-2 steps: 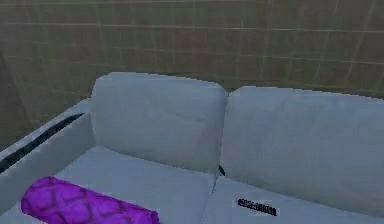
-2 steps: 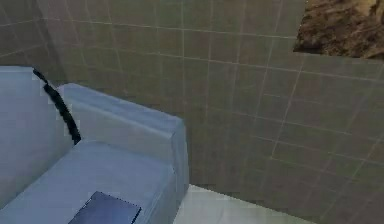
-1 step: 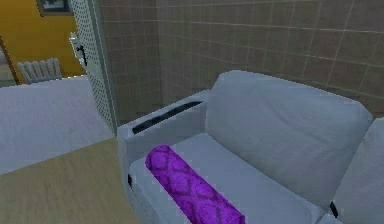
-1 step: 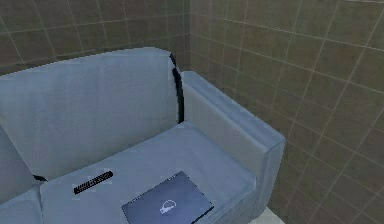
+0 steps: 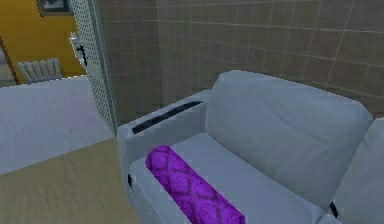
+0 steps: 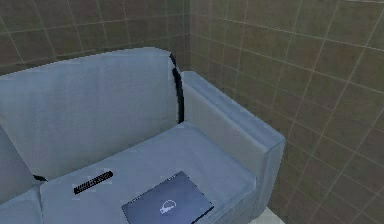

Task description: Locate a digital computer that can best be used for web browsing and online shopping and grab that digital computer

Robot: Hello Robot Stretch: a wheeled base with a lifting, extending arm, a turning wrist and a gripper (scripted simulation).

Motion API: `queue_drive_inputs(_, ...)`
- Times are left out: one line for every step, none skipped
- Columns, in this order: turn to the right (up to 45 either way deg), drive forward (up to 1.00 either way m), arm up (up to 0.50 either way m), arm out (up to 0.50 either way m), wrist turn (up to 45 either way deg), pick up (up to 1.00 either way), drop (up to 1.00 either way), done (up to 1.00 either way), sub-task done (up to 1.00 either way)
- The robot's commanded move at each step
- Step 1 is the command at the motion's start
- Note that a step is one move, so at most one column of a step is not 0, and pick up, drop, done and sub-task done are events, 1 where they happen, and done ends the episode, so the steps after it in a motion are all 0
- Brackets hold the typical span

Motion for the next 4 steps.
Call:
queue_drive_inputs(0.0,0.00,0.12,0.00,0.0,0.00,0.00,0.00,0.00)
queue_drive_inputs(0.0,0.00,0.00,0.08,0.0,0.00,0.00,0.00,0.00)
queue_drive_inputs(0.0,0.00,0.00,0.00,45.0,0.00,0.00,0.00,0.00)
queue_drive_inputs(0.0,0.00,0.00,0.00,45.0,0.00,0.00,0.00,0.00)
